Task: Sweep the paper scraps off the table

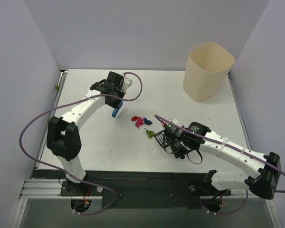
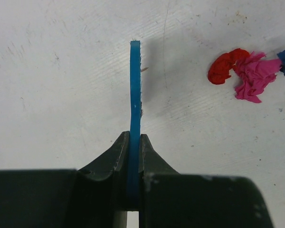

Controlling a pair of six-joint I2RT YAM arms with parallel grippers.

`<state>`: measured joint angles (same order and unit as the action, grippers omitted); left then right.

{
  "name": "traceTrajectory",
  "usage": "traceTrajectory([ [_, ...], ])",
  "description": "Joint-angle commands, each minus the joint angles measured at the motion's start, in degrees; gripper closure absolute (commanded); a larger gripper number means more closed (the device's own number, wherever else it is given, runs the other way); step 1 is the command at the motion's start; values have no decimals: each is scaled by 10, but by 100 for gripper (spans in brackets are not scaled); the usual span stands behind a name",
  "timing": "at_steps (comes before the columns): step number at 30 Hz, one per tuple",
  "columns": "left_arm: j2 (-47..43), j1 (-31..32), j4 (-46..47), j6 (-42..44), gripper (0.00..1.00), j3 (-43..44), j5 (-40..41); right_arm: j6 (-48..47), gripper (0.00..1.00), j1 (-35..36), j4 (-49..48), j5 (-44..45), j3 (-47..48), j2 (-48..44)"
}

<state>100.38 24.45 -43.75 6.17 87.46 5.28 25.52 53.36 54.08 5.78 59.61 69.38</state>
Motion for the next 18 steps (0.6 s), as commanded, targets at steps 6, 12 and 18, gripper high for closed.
traceTrajectory([
  [6, 108, 54, -74, 43, 100, 136, 65, 69, 100, 59, -56, 8, -78, -14],
  [12, 141, 81, -73, 66, 100, 160, 52, 79, 100, 65, -104, -25, -94, 23],
  [18, 150, 97, -72, 104, 100, 168, 14, 76, 100, 60, -116, -75, -67, 77],
])
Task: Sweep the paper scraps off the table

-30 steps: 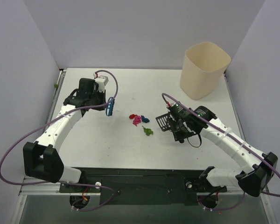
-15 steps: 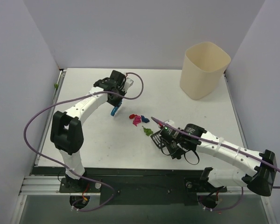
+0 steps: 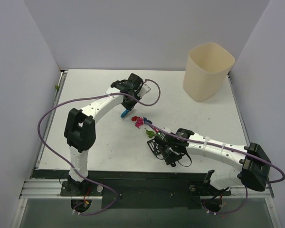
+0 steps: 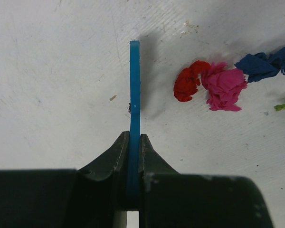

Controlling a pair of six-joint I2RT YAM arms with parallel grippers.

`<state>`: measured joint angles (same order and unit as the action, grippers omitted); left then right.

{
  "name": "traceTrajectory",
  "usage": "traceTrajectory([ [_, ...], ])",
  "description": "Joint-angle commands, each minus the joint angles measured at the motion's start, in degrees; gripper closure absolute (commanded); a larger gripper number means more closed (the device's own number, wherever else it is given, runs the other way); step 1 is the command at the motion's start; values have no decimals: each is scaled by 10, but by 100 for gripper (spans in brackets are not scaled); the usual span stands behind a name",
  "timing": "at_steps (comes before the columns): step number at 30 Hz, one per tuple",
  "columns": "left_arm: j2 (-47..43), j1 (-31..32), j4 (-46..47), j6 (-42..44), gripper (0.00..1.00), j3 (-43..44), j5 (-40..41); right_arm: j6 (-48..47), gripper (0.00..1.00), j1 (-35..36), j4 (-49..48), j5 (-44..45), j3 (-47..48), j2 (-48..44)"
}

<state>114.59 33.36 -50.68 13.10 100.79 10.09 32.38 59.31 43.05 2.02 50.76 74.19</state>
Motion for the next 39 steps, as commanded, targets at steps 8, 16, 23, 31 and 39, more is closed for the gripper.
traceTrajectory([
  [8, 25, 21, -32, 78, 100, 48, -123, -4, 100, -20, -6, -65, 36, 41],
  [16, 47, 38, -65, 103, 100, 83, -200, -21, 100, -50, 25, -79, 66, 55],
  [23, 56, 43, -75, 106, 100, 96, -249, -49, 100, -73, 47, -79, 95, 77],
  [31, 68, 55, -85, 103, 100, 106, -290, -79, 100, -93, 63, -75, 129, 109],
  [39, 54, 67, -96, 80, 100, 104, -321, -92, 100, -98, 64, -68, 147, 132],
])
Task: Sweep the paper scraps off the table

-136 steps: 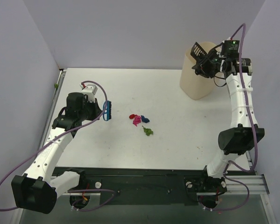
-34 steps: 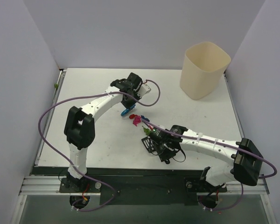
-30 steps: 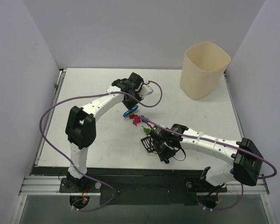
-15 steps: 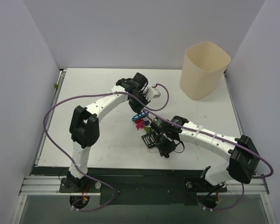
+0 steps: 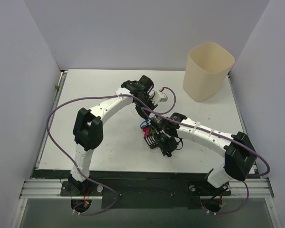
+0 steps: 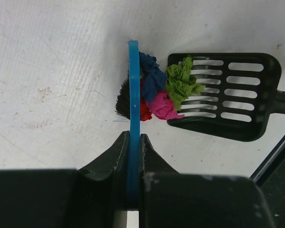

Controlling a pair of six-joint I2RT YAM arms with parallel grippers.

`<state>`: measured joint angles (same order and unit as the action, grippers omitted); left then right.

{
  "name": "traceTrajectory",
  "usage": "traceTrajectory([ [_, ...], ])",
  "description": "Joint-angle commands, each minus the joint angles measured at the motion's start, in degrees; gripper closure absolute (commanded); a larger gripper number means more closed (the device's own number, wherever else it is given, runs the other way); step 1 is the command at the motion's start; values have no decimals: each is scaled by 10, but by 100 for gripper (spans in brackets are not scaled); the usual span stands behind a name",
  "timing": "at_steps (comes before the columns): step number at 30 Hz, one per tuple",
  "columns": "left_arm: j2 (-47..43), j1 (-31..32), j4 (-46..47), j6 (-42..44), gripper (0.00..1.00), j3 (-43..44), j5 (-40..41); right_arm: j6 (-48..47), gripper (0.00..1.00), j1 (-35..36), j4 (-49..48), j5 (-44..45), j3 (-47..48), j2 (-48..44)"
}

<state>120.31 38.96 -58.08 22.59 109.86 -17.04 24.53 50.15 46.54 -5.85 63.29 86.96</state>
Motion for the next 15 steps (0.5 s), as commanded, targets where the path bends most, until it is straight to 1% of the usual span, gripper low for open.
traceTrajectory([
  [1, -9, 12, -21, -18, 100, 8, -60, -16, 100, -7, 29, 12, 23, 4],
  [5, -17, 16, -28, -32, 100, -2, -83, -19, 100, -8, 29, 23, 25, 7],
  [11, -31, 16, -72, -65, 100, 14, -124, -24, 100, -9, 10, 29, 5, 2],
  [15, -39, 16, -91, -80, 100, 15, -113, -22, 100, -8, -8, 45, -17, -10],
])
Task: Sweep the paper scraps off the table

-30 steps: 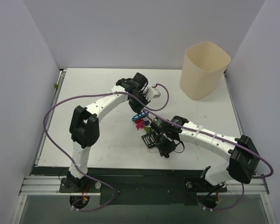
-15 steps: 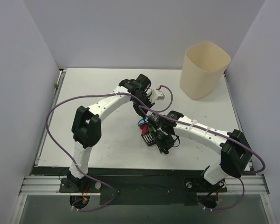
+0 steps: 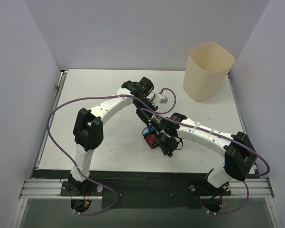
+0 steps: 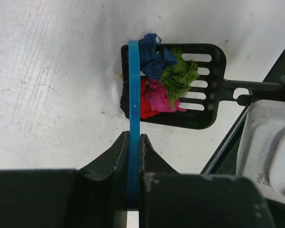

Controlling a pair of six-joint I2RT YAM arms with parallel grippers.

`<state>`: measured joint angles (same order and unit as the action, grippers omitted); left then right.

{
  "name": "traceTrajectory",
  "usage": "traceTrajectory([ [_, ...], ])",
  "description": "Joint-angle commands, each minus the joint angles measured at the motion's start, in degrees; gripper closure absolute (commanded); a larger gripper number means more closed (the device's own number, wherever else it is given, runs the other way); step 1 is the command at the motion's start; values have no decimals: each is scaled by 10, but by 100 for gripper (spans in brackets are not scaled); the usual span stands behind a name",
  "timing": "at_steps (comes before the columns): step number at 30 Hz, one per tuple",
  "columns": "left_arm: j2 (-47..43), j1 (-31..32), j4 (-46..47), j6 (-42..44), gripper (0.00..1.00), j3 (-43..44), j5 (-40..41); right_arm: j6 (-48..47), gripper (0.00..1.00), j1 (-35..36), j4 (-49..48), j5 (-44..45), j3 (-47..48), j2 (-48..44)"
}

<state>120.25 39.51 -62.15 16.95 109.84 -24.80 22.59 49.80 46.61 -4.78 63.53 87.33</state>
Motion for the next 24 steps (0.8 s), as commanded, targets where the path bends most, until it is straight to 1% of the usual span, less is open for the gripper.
traceTrajectory([
  [1, -41, 10, -53, -25, 100, 18, -24, -3, 100, -5, -15, 43, -24, -16],
  [6, -66, 9, -32, -60, 100, 39, 8, -4, 100, 11, -42, 92, -57, -34],
  [10, -67, 10, -40, -92, 100, 98, 22, -4, 100, 28, -78, 138, -81, -43],
  [14, -70, 11, -53, -113, 100, 126, 56, -2, 100, 38, -117, 147, -103, -51],
  [16, -75, 10, -67, -121, 100, 142, 94, 2, 100, 39, -130, 146, -109, -57],
  [19, -84, 4, -77, -137, 100, 158, 121, 4, 100, 37, -141, 144, -113, -66],
  [23, -102, -32, -76, -154, 100, 153, 149, 3, 100, 37, -145, 144, -107, -81],
  [24, -106, -38, -73, -162, 100, 143, 168, 4, 100, 38, -145, 144, -105, -84],
])
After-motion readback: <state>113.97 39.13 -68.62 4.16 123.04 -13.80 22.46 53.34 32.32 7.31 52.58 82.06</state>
